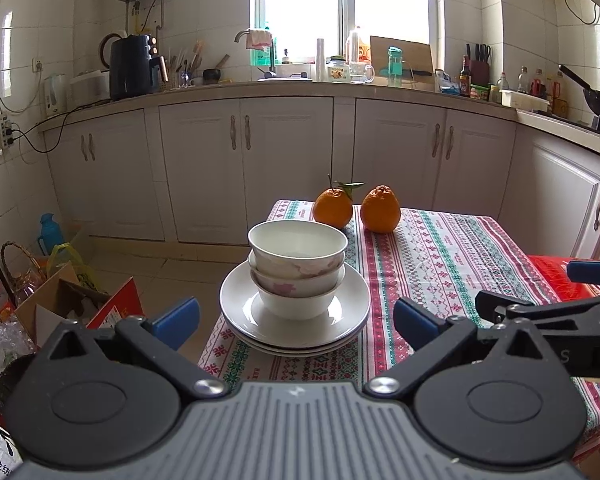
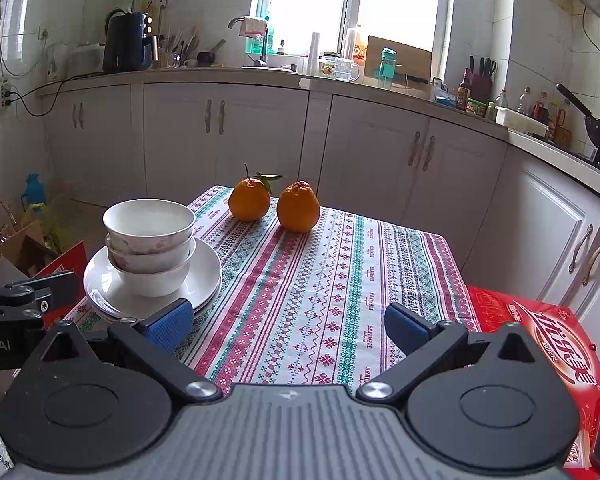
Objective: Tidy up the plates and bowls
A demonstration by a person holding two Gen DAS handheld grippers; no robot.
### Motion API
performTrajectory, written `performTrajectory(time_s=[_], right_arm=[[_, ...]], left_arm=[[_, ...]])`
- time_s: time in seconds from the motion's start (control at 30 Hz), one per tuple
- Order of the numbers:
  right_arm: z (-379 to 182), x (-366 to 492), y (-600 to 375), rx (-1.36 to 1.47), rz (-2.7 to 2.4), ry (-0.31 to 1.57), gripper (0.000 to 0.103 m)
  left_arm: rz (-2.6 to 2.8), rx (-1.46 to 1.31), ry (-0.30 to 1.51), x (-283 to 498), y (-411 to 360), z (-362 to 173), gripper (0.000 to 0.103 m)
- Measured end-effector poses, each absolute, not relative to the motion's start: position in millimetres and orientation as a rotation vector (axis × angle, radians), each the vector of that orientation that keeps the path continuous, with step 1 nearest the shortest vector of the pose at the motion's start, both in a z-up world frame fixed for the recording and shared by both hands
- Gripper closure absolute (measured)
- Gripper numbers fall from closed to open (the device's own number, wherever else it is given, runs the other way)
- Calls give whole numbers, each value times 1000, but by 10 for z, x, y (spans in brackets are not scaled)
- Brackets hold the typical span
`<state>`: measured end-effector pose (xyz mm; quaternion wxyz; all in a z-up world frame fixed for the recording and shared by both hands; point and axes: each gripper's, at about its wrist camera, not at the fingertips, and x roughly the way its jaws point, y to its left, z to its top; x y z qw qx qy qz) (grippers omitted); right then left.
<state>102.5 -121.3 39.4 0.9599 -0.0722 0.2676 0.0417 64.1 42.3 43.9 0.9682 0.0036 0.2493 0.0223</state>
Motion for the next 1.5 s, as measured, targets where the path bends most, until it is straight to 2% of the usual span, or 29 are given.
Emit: performTrajectory(time_s=[1.5], right_arm=[[416, 1002, -1249, -142, 64, 520, 0]], left_arm=[[45, 13, 498, 621, 400, 473, 1]])
